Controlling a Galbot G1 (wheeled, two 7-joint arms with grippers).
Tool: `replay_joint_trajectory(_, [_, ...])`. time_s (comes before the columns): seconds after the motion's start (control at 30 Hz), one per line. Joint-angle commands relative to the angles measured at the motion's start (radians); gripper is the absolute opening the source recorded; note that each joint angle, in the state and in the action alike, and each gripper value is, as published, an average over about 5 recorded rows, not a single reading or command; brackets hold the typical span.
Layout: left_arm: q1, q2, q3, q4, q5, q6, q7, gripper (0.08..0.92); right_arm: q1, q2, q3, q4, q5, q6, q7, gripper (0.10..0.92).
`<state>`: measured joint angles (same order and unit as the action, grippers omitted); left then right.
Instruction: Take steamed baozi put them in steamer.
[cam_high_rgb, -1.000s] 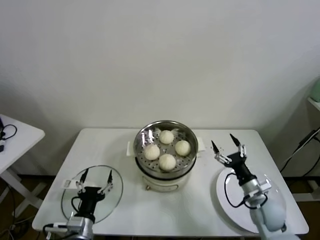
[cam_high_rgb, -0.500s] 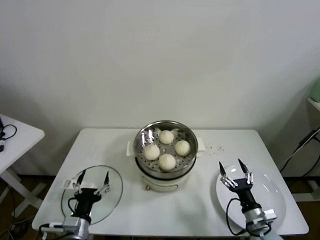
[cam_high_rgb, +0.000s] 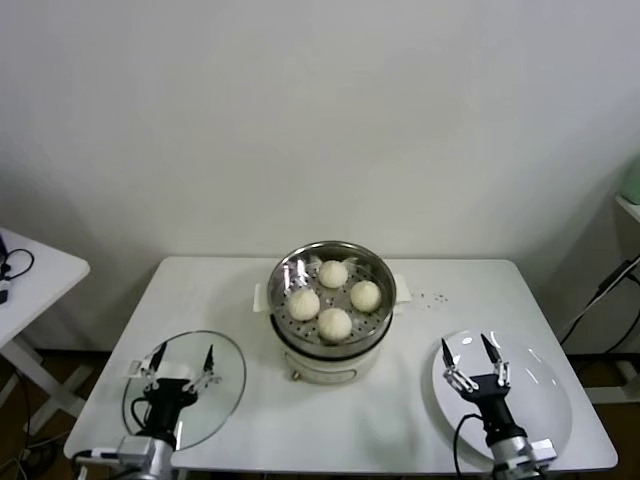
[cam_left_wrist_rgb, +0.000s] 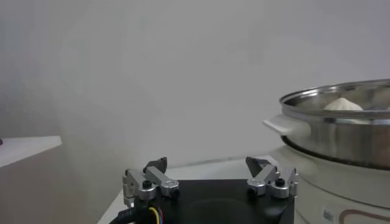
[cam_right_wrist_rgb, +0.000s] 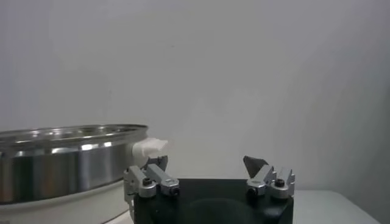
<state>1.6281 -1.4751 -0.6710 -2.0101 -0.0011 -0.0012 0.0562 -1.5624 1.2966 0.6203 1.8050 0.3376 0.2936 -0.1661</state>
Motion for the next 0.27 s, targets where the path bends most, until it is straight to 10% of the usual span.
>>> replay_joint_trajectory(0.03, [0.008,-0.002,-0.003,0.001,-0.015,-0.009,0.006,0.823,-0.033,0.006,0.005,0.019,-0.015,0.005,0.009,0.823])
replay_joint_trajectory(0.27, [0.006,-0.005,-0.005,0.001,-0.019,-0.013,0.001,0.823,-0.04,0.007,0.0,0.021,-0.016,0.011,0.009,0.823])
